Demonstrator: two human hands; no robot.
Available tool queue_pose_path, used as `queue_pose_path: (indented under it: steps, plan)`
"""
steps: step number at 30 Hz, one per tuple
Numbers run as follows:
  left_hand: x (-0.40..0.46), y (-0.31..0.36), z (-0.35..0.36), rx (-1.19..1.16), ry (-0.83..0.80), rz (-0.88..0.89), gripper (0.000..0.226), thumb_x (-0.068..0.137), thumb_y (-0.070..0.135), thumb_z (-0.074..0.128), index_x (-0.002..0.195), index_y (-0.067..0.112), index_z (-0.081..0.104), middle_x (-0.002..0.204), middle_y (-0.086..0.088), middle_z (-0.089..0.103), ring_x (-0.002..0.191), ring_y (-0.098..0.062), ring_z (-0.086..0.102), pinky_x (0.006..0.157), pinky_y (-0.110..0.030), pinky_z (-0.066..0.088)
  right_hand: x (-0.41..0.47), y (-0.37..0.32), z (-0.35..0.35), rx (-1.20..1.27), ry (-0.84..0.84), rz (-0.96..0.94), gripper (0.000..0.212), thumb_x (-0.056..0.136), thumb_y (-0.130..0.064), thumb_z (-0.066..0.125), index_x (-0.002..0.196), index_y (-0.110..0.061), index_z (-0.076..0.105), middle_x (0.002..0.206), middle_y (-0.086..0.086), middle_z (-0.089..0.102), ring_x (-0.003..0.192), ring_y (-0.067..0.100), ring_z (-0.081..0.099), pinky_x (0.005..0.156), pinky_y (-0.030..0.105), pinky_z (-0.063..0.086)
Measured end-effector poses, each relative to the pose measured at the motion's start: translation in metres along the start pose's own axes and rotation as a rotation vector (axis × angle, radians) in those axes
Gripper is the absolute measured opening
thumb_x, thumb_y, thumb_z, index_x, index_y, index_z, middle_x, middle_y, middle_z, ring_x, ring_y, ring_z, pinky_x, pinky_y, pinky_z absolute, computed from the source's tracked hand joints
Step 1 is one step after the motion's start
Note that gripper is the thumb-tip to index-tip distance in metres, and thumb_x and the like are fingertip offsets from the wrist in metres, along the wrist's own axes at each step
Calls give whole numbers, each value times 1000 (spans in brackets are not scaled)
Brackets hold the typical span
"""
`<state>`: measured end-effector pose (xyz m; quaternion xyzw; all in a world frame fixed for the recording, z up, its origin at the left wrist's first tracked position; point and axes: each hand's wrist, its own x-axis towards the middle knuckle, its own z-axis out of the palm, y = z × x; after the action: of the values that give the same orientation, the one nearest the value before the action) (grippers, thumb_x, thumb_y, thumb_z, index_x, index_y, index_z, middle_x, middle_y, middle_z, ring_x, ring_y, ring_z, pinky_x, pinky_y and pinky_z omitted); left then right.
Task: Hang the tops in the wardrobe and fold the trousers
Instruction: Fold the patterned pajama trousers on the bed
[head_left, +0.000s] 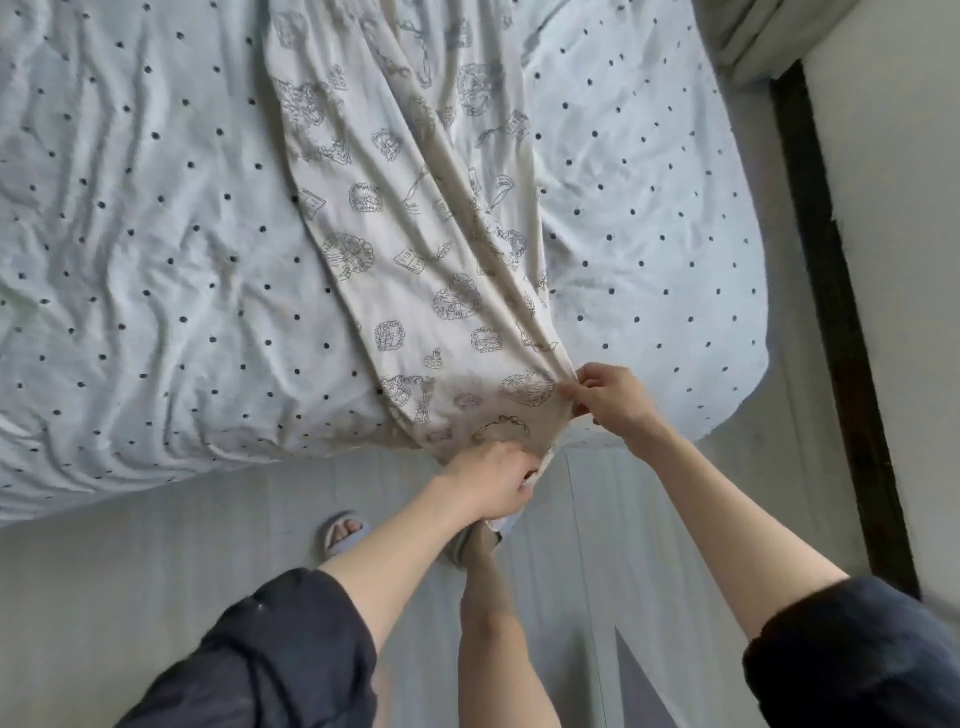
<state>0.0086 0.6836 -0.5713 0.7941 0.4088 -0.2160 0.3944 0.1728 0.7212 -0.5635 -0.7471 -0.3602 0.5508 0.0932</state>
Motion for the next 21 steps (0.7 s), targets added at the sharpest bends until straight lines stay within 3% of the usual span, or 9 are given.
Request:
queue_pose_path:
  steps: [3,5,8,10,12,14,17,19,21]
  plan:
    - [2,-13,-4,-54,-103,8,31,94,31,49,116,14,61,122,-8,53,119,-25,48,92,-30,39,6,2,2,-79,-43,23,22,90,-12,56,68,-9,57,74,9,64,75,25,64,56,22,40]
    - [0,-27,-18,-139,-60,-38,33,96,30,47,124,17,58,130,-6,52,124,-21,45,99,-29,35,6,-9,-1,-115,-34,2,20,90,-15,55,77,-1,62,78,16,63,74,24,59,60,28,39]
    - [-9,-57,-56,-246,185,-103,27,96,22,46,116,16,64,120,-5,58,112,-21,54,97,-32,40,9,-39,-10,-158,11,-58,20,91,-22,54,90,-6,67,82,14,67,68,20,56,60,28,44]
    - [-16,-79,-87,-308,384,-145,24,96,16,47,109,13,67,112,-3,61,95,-18,58,89,-32,44,15,-67,-15,-169,48,-101,19,92,-21,53,92,-8,67,85,11,70,75,24,62,70,32,51]
    - [-25,-102,-122,-362,563,-210,23,96,13,46,106,13,66,107,1,59,85,-13,56,79,-28,45,23,-100,-19,-188,93,-156,23,92,-21,51,94,-4,67,84,11,68,74,24,60,68,33,48]
    - [-28,-128,-157,-406,760,-257,22,93,7,48,104,10,67,104,-4,61,85,-18,59,78,-29,45,35,-137,-20,-215,139,-206,25,93,-21,50,101,-3,66,88,9,66,80,24,58,67,29,42]
    - [-26,-167,-215,-554,954,-353,23,93,4,47,109,8,63,110,-10,61,89,-19,58,79,-23,41,60,-199,-14,-243,151,-270,27,95,-23,50,113,-7,63,109,11,66,103,26,59,81,28,43]
    - [-17,-192,-256,-655,1005,-428,25,95,6,45,115,8,60,113,-5,59,93,-16,54,81,-17,37,82,-241,-7,-268,161,-296,29,96,-25,48,114,-8,63,113,12,66,107,29,58,85,31,44]
    - [-4,-221,-297,-766,1030,-459,27,96,8,44,120,8,58,113,-3,58,98,-17,54,88,-22,42,107,-284,1,-279,187,-327,30,96,-26,46,113,-9,63,114,12,66,108,30,58,88,34,46]
